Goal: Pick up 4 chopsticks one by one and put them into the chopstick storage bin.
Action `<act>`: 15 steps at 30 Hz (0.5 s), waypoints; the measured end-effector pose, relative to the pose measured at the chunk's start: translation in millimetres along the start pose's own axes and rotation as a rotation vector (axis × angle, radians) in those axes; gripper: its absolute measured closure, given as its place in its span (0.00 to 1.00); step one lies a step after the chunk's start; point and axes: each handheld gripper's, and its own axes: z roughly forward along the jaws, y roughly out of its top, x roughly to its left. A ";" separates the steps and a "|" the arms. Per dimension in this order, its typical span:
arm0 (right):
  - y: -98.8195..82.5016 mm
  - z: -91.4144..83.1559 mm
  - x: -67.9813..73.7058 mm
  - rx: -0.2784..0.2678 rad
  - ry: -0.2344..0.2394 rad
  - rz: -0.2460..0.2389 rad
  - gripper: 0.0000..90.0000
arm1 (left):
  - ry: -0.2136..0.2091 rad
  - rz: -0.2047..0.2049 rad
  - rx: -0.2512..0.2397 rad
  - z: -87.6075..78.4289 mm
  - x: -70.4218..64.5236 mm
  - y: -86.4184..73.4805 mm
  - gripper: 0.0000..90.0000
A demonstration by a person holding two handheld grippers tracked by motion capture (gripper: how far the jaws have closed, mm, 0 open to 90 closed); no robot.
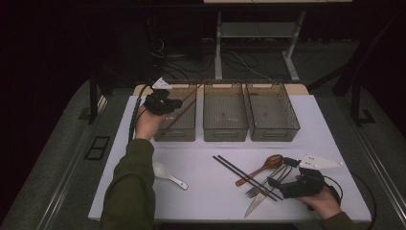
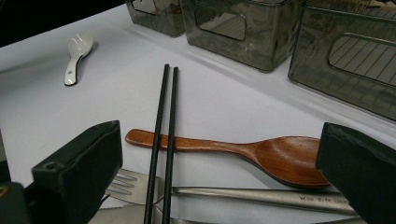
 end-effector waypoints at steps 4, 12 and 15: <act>-0.1 -0.2 0.0 -0.007 -0.002 0.001 0.01 | 0.027 -0.011 0.012 9.6 7.0 0.4 0.92; -0.1 -0.3 0.0 -0.008 0.002 0.000 0.01 | 0.082 -0.083 0.018 24.2 17.8 -7.5 0.92; -0.1 -0.5 0.0 -0.009 0.002 0.000 0.01 | 0.091 -0.100 0.028 28.6 19.4 -10.1 0.92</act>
